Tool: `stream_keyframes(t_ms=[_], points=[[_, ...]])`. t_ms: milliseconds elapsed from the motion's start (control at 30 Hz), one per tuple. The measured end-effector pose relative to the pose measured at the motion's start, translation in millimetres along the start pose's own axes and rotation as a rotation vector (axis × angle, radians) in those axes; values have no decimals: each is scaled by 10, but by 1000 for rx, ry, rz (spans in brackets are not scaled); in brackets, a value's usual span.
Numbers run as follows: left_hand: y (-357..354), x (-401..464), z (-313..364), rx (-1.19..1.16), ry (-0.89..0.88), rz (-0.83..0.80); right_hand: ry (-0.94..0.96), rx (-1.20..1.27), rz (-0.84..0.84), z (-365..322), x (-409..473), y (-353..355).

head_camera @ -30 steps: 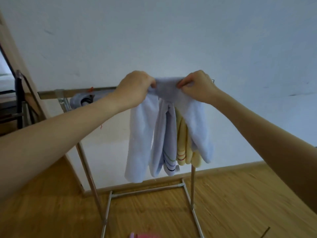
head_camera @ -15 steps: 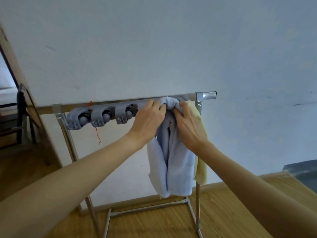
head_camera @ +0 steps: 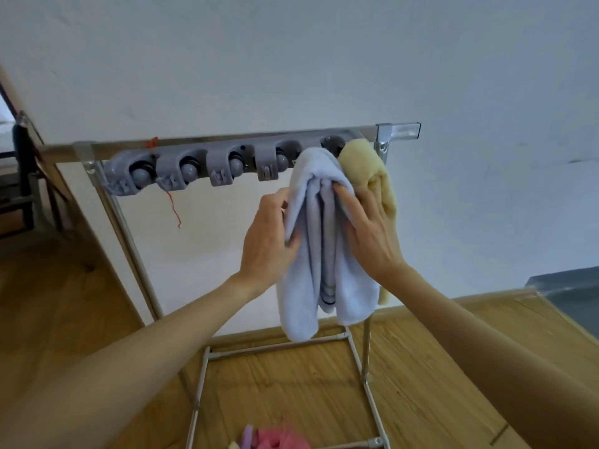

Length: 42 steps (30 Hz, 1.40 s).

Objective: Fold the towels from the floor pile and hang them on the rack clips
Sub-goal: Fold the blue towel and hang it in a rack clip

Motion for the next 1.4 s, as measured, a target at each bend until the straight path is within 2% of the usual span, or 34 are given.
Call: stream_keyframes(t_ms=[67, 133, 233, 300, 433, 600, 667, 833, 967, 1167, 1400], points=[[-128, -177, -257, -23, 205, -9, -47, 159, 90, 42, -124, 53], [-315, -386, -509, -32, 342, -71, -100, 140, 151, 92, -260, 34], [-524, -624, -856, -22, 481, -181, -286, 77, 115, 306, -415, -136], [-480, -680, -1038, 35, 536, -166, -365, -12, 73, 421, -498, -231], [-183, -636, -1202, 247, 530, -13, -401, -47, 66, 514, -598, -272], [-408, -692, -1156, 288, 497, -121, -357, -50, 94, 476, -640, -148], [-585, -735, -1097, 217, 501, -208, -357, -9, 78, 480, -667, -125], [-905, -859, -738, -192, 483, -333, -332, -8, 4, 492, -677, -119], [-1047, -927, -520, -161, 466, -296, -282, -40, -7, 473, -679, -21], [-1117, -943, -466, -51, 644, -145, -287, -76, 15, 510, -709, 84], [-928, -1025, -789, 58, 728, -99, -269, -10, 0, 429, -760, 66]])
Point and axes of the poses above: each hand's wrist, its own x-axis towards the middle knuckle, its own y-axis out of the back of the hand, z = x × y, the point moved 9 cm from there along x, towards the middle knuckle
